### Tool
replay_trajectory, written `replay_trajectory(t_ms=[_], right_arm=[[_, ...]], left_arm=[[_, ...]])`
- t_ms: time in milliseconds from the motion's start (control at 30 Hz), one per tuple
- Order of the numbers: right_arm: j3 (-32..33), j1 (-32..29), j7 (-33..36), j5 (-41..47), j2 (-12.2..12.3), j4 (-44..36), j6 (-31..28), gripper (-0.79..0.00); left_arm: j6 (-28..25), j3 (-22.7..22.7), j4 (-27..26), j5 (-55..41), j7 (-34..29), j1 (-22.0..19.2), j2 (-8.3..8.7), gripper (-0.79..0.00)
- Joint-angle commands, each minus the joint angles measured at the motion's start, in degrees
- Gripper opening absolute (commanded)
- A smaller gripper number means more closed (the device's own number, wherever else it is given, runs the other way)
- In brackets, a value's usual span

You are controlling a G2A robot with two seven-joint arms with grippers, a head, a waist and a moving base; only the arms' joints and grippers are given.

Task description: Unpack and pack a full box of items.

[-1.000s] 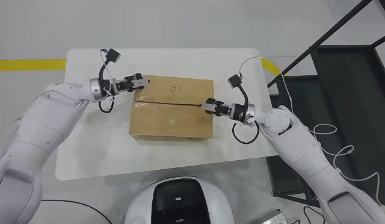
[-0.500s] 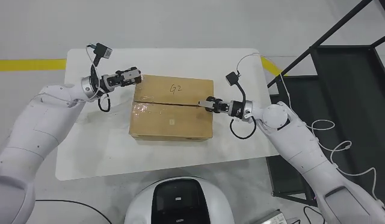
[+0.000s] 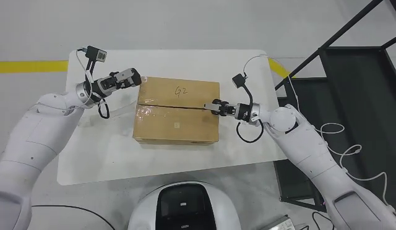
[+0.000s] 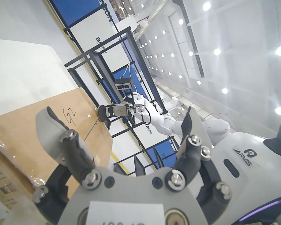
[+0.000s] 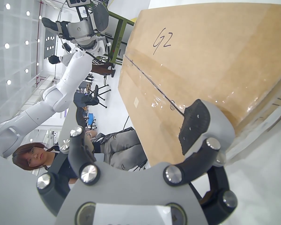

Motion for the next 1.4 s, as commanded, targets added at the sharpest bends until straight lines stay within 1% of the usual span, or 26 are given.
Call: replay_trajectory(t_ms=[0,33,67,133,167,233,367,467,567,633,700,767,833,1367], right_arm=[[0.0,0.0,0.0,0.0,0.0,0.0,0.0,0.0],[0.0,0.0,0.0,0.0,0.0,0.0,0.0,0.0],[0.0,0.0,0.0,0.0,0.0,0.0,0.0,0.0],[0.0,0.0,0.0,0.0,0.0,0.0,0.0,0.0],[0.0,0.0,0.0,0.0,0.0,0.0,0.0,0.0],[0.0,0.0,0.0,0.0,0.0,0.0,0.0,0.0],[0.0,0.0,0.0,0.0,0.0,0.0,0.0,0.0],[0.0,0.0,0.0,0.0,0.0,0.0,0.0,0.0],[0.0,0.0,0.0,0.0,0.0,0.0,0.0,0.0],[0.0,0.0,0.0,0.0,0.0,0.0,0.0,0.0],[0.0,0.0,0.0,0.0,0.0,0.0,0.0,0.0],[0.0,0.0,0.0,0.0,0.0,0.0,0.0,0.0],[0.0,0.0,0.0,0.0,0.0,0.0,0.0,0.0],[0.0,0.0,0.0,0.0,0.0,0.0,0.0,0.0]], left_arm=[[0.0,0.0,0.0,0.0,0.0,0.0,0.0,0.0],[0.0,0.0,0.0,0.0,0.0,0.0,0.0,0.0],[0.45,-0.56,0.38,0.53,2.17,-0.03,0.07,0.0],[1.79,-2.27,-1.0,3.31,9.97,0.78,0.34,0.0],[2.86,-3.02,-2.8,3.44,12.49,2.17,0.58,0.0],[3.87,-5.6,-6.26,2.14,16.11,5.9,1.55,0.0],[3.67,-11.87,-12.49,1.7,19.82,15.36,4.23,0.0],[4.01,-16.41,-17.24,1.77,22.08,22.36,5.91,0.0],[5.78,-19.28,-20.84,2.6,24.11,28.41,6.92,0.0],[7.81,-20.46,-22.01,3.21,24.7,31.17,7.29,0.0],[9.25,-21.29,-22.85,3.29,25.25,33.1,7.42,0.0],[10.72,-21.8,-23.35,2.73,24.98,34.3,7.39,0.0],[11.74,-21.99,-23.32,2.92,24.11,34.61,7.31,0.0],[11.97,-21.96,-23.4,2.83,24.32,34.73,7.28,0.0]])
